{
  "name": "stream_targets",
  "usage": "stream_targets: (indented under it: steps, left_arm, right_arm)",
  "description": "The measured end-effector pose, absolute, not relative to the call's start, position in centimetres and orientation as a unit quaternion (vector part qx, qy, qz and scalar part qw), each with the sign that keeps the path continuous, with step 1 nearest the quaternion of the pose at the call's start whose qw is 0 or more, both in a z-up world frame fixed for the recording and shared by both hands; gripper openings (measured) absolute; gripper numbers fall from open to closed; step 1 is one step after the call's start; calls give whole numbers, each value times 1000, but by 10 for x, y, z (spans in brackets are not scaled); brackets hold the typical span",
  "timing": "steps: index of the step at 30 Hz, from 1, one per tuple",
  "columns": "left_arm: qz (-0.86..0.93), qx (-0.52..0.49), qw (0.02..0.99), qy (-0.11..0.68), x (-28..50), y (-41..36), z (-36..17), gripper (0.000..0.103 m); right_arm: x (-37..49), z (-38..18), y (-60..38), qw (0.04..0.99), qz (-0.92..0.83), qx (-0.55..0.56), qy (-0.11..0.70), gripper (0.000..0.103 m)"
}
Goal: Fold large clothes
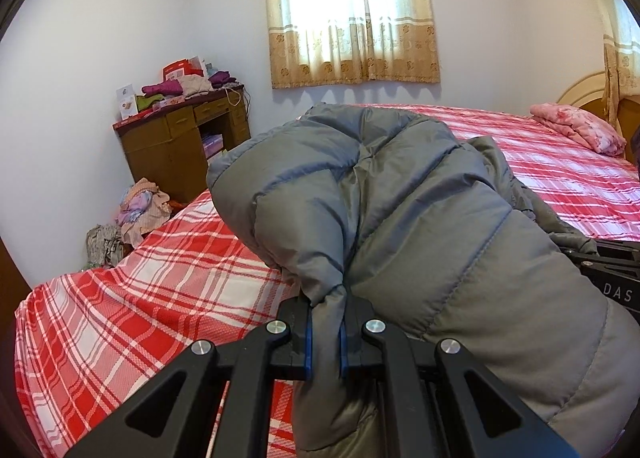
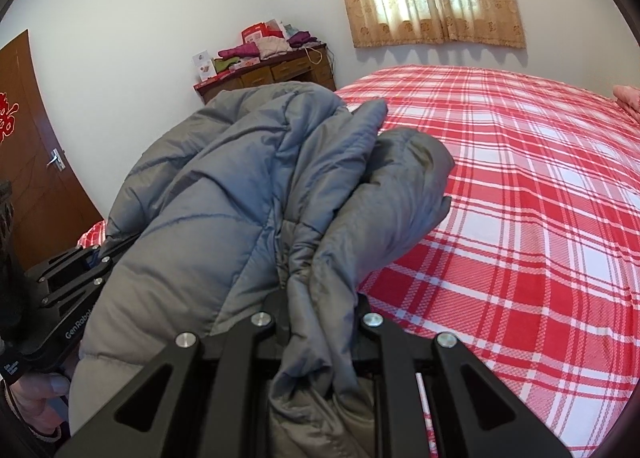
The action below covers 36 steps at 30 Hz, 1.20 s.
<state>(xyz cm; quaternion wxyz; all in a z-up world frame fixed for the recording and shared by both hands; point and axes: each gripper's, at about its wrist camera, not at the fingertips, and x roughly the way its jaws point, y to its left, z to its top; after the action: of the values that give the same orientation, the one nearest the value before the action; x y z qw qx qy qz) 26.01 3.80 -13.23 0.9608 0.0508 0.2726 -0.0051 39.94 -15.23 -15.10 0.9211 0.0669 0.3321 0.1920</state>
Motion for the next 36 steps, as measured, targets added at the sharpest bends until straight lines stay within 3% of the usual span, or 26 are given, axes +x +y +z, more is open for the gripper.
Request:
stream_targets:
  steps: [13, 19, 26, 33, 36]
  left_arm:
    - [4, 45, 953, 298, 265, 52, -156, 11]
    - [8, 44, 952, 302, 265, 55, -163, 18]
    - [16, 46, 950, 308, 266, 58, -171, 39]
    - [46, 34, 948, 312, 269, 70, -175, 73]
    - [49, 23, 947, 317, 272, 75, -178, 79]
  right_arm:
    - [415, -171, -146, 911, 184, 64, 365, 16]
    - [417, -176, -146, 907, 183, 64, 373, 17]
    - [420, -179, -146, 905, 180, 67, 379, 20]
    - [420, -181, -147, 904, 177, 68, 382, 22]
    - [421, -183, -149, 903, 176, 73, 385, 25]
